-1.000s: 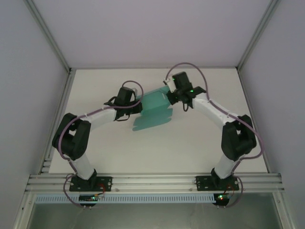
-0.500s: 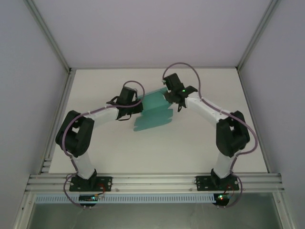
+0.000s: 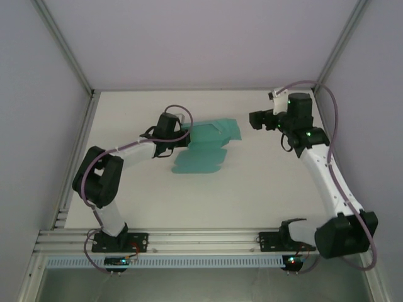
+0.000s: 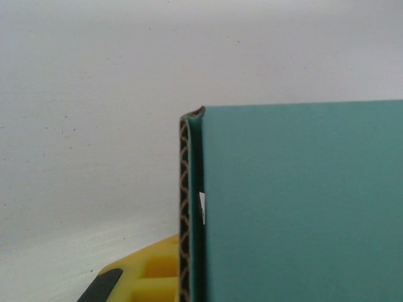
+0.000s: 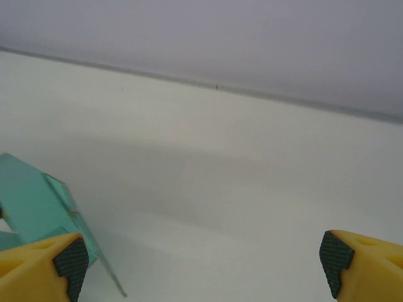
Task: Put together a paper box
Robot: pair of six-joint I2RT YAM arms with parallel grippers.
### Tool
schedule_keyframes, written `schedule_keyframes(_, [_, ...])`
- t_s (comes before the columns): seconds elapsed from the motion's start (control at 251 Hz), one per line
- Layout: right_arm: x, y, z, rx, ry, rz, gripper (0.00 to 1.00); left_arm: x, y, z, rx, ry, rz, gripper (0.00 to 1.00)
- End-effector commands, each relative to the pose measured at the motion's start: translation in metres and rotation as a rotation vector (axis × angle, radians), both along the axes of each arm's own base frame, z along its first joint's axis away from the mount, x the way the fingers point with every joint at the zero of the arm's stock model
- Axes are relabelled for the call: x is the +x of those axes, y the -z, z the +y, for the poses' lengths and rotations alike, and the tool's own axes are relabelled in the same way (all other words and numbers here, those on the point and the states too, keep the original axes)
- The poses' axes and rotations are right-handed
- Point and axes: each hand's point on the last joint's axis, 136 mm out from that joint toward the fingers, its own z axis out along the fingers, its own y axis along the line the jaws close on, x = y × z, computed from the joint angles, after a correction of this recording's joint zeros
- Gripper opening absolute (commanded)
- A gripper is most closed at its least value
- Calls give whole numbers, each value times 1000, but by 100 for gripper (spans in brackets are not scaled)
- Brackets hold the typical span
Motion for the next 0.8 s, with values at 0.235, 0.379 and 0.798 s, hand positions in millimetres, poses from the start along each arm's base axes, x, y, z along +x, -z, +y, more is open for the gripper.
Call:
schedule_keyframes(0.235, [-5,74,66,170,-399,342,84,4,-28,-5,-43,23,-56,0])
schedule_keyframes(0.379, [-34,83,94,184,-555,382,80,6,-24,-4,-40,12,-51,0])
schedule_keyframes(0.798, [-49,98,170,271,-780,440,45,5,-16,-6,-42,11,-23,0])
